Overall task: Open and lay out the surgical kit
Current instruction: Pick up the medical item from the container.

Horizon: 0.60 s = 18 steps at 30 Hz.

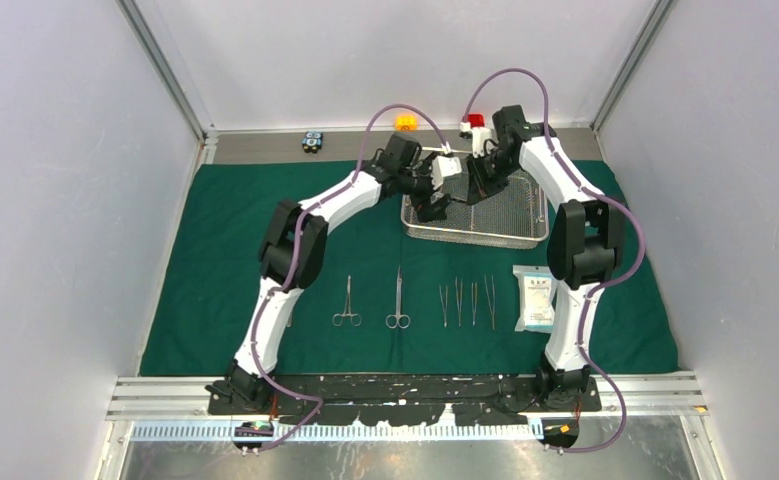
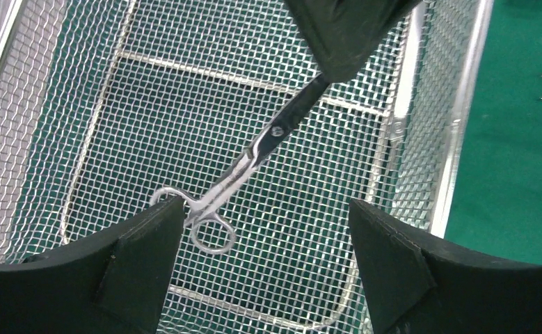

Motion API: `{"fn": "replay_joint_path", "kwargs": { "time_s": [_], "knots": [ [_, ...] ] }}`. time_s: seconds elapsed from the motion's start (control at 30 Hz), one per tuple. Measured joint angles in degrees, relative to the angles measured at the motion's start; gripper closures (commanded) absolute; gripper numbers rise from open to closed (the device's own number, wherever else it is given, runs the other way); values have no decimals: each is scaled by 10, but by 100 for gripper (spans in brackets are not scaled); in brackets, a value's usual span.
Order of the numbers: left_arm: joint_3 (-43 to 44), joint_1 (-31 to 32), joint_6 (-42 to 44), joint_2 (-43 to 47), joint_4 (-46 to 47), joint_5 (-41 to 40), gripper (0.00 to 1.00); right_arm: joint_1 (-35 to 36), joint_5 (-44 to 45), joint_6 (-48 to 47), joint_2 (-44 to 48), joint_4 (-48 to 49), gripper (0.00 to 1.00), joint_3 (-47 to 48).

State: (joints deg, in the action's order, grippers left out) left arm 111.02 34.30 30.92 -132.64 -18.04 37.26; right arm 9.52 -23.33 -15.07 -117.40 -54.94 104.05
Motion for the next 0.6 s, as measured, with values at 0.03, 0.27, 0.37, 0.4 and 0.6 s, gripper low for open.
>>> {"fn": "replay_joint_path", "kwargs": {
  "time_s": [0.03,0.27,0.37,0.4,0.6],
  "knots": [
    [0,0,2,-5,5,-4,10,0,-2,5,0,0,100,0],
    [0,6,14,-34,61,-53,8,-4,-17,38,-13,-3,100,5],
    [0,10,28,-49,85,-74,7,-6,-21,50,-19,-5,100,5],
    [-1,12,31,-53,91,-78,6,-7,-21,54,-21,-5,99,5],
    [-3,25,57,-61,111,-90,9,-7,-25,68,-25,-5,99,5]
  ]
}}
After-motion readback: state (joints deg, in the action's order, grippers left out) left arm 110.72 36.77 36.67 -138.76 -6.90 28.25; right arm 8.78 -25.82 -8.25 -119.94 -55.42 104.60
